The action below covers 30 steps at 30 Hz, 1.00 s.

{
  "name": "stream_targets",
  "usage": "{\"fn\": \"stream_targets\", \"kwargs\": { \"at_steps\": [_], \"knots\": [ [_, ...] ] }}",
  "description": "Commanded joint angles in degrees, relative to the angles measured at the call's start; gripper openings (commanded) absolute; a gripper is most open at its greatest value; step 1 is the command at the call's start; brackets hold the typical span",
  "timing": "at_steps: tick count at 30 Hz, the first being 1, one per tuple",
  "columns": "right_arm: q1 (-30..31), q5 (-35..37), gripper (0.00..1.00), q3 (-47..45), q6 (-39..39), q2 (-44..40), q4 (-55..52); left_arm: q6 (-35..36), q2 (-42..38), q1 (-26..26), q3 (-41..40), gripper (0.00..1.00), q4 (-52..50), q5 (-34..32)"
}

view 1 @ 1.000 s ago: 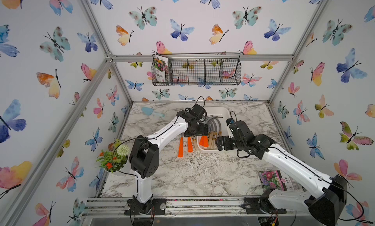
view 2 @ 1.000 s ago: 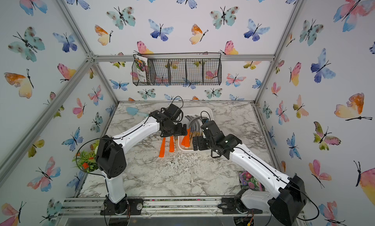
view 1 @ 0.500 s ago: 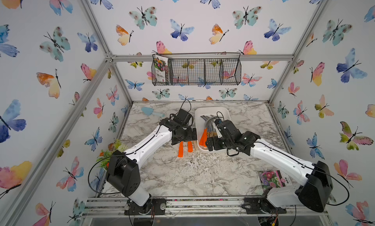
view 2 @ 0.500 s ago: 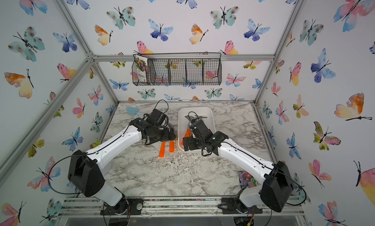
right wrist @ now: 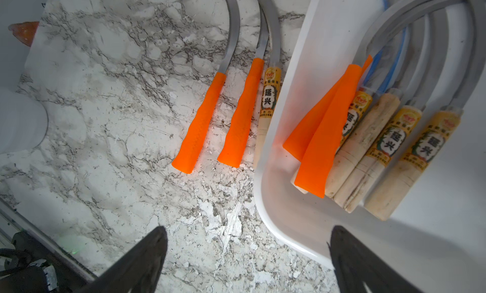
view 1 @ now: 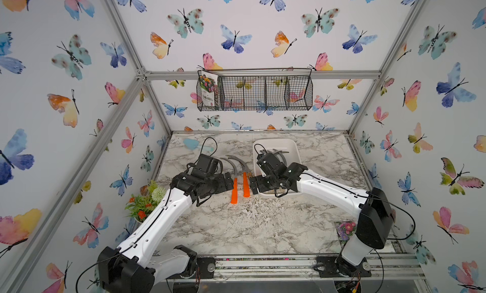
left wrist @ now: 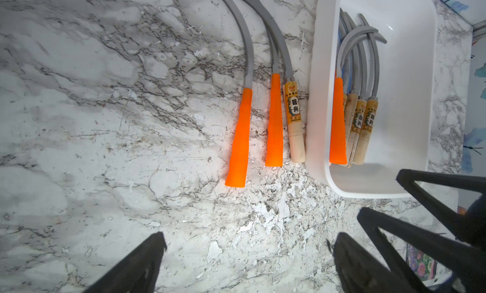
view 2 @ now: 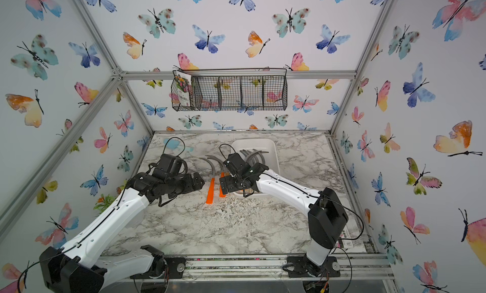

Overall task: Put small sickles into storage boxes
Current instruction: Adjust the storage box at the center of the board.

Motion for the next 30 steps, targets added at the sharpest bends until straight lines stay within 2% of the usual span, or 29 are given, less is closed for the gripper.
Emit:
{"fn": "stream_targets", "kwargs": {
  "at_steps": [1, 12, 19, 30],
  "knots": [
    [0.63, 1.77, 0.98, 4.49, 0.43, 3.09, -4.42, -0.75, -4.63, 0.76, -2.08, 0.99, -2.72, -2.33],
    [2.54, 3.37, 0.98, 17.89, 0.95, 14.17, -11.14, -3.75, -16.35, 1.15, -6.69, 0.99, -4.42, -4.77],
    [3.78, 3.45, 0.98, 29.25, 1.04, 22.79, -16.44, -4.28, -19.55, 1.22, -7.39, 0.99, -6.37, -5.89],
    [3.78, 2.20, 0.98, 38.02, 0.17, 32.90, -18.39, -5.19, -22.39, 1.17, -8.52, 0.99, -8.28, -6.42]
  ]
}}
